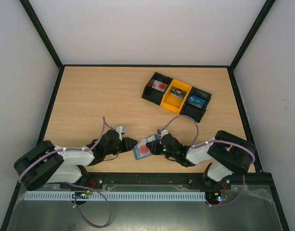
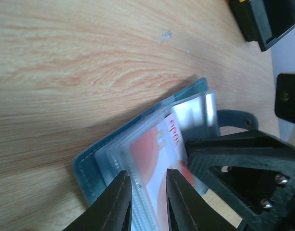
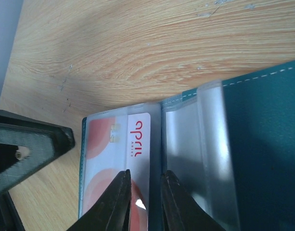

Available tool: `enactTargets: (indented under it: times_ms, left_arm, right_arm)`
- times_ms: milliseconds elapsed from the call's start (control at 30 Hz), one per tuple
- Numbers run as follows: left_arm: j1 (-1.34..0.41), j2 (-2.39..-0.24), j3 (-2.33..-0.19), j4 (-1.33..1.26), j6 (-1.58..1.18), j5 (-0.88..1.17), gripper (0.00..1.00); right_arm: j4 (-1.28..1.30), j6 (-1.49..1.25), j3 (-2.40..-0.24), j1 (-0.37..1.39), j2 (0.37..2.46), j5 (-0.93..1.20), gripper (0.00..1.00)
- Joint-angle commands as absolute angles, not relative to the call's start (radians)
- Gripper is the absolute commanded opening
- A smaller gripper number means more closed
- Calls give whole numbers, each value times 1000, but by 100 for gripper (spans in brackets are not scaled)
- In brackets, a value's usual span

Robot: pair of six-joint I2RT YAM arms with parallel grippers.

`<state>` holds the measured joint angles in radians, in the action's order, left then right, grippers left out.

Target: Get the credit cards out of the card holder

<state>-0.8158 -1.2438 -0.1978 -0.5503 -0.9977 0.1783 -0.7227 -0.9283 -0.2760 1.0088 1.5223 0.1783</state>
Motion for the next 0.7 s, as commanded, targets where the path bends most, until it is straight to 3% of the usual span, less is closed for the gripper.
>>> enactTargets:
  times_ms: [0, 333, 667]
  left_arm:
    - [-822, -1312, -170, -635, -978, 216, 21]
    - [-821, -1466, -179, -697, -942, 226, 11]
    - [-821, -1475, -189, -584, -923, 146, 9]
  right_arm:
    - [-717, -961, -277, 1007, 1520, 190, 20]
    - [-698, -977, -274, 1007, 1530, 203, 20]
    - [-696, -996, -238, 1007, 1492, 149, 2]
